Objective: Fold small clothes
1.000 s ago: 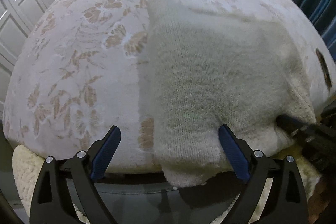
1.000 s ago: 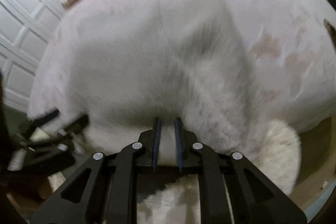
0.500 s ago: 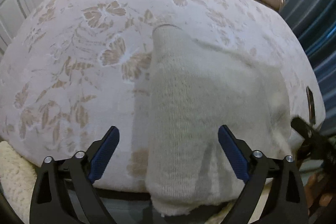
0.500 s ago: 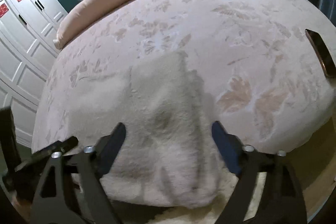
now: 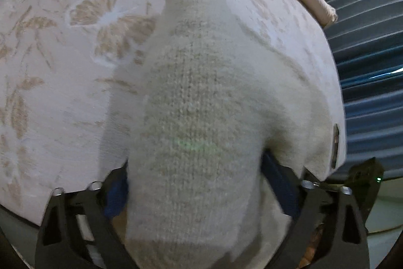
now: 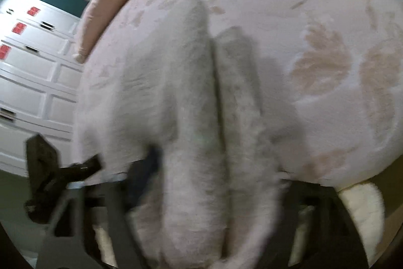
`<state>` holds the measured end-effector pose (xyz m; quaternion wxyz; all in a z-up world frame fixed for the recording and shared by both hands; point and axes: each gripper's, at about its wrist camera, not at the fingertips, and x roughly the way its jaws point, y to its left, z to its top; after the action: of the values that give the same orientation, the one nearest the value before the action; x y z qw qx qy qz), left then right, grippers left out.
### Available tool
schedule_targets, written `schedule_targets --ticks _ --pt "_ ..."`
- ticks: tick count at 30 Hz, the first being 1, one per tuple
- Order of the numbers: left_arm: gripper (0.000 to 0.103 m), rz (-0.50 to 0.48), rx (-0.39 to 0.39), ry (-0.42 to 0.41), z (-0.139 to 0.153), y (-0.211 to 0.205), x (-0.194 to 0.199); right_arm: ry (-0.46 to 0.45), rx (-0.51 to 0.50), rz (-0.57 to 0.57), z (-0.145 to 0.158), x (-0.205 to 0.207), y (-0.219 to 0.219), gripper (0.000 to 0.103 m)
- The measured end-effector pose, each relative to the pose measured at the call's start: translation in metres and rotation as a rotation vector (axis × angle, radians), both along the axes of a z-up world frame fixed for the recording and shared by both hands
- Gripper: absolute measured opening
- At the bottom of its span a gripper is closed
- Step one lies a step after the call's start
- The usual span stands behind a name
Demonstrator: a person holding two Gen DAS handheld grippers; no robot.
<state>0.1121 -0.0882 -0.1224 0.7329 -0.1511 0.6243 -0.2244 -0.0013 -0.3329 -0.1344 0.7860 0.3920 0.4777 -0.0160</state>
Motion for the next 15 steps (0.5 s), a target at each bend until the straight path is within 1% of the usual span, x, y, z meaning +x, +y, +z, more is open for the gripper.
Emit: schedule_targets --ticks 1,2,3,4,6,7,8,9,10,11,12,13,14,15 --pt "0.075 -0.014 -0.003 -0.009 0.005 -0.001 -0.001 0.006 -0.018 0.006 0.004 0.003 0.0 0.036" --pt "0.062 -0.034 -0.019 -0.02 0.013 -0.001 -0.003 0.001 -0.039 0.01 0.014 0.004 0.004 0.035" --pt "0.051 -0.042 -0.041 -0.023 0.02 0.001 -0.004 -0.014 -0.045 0.012 0.022 0.004 0.008 0.032" --pt "0.045 -0.047 -0.062 -0.027 0.028 0.004 -0.004 -0.055 -0.063 0.017 0.041 0.0 0.013 0.031" --pt "0.043 -0.055 -0.125 -0.045 0.051 0.013 -0.003 -0.115 -0.087 0.027 0.071 -0.006 0.019 0.031" --pt "0.042 -0.06 -0.142 -0.055 0.06 0.017 -0.002 -0.147 -0.104 0.03 0.087 -0.009 0.024 0.031" --pt "0.042 -0.068 -0.164 -0.081 0.078 0.023 -0.001 -0.191 -0.128 0.036 0.11 -0.012 0.032 0.031" --pt "0.042 -0.075 -0.176 -0.103 0.091 0.027 -0.001 -0.225 -0.142 0.041 0.127 -0.012 0.038 0.031" --pt "0.042 -0.085 -0.193 -0.134 0.108 0.033 0.0 -0.26 -0.156 0.047 0.143 -0.011 0.045 0.031" --pt "0.042 -0.098 -0.212 -0.178 0.132 0.044 0.002 -0.303 -0.173 0.056 0.163 -0.01 0.052 0.031" --pt "0.042 -0.104 -0.222 -0.211 0.147 0.05 0.004 -0.34 -0.182 0.063 0.18 0.002 0.061 0.031" --pt "0.043 -0.108 -0.228 -0.25 0.162 0.058 0.004 -0.386 -0.183 0.075 0.198 0.007 0.069 0.031" --pt "0.043 -0.108 -0.225 -0.307 0.184 0.068 0.006 -0.419 -0.171 0.086 0.21 0.011 0.075 0.031" --pt "0.043 -0.105 -0.219 -0.346 0.198 0.078 0.007 -0.453 -0.149 0.099 0.221 0.018 0.081 0.032"
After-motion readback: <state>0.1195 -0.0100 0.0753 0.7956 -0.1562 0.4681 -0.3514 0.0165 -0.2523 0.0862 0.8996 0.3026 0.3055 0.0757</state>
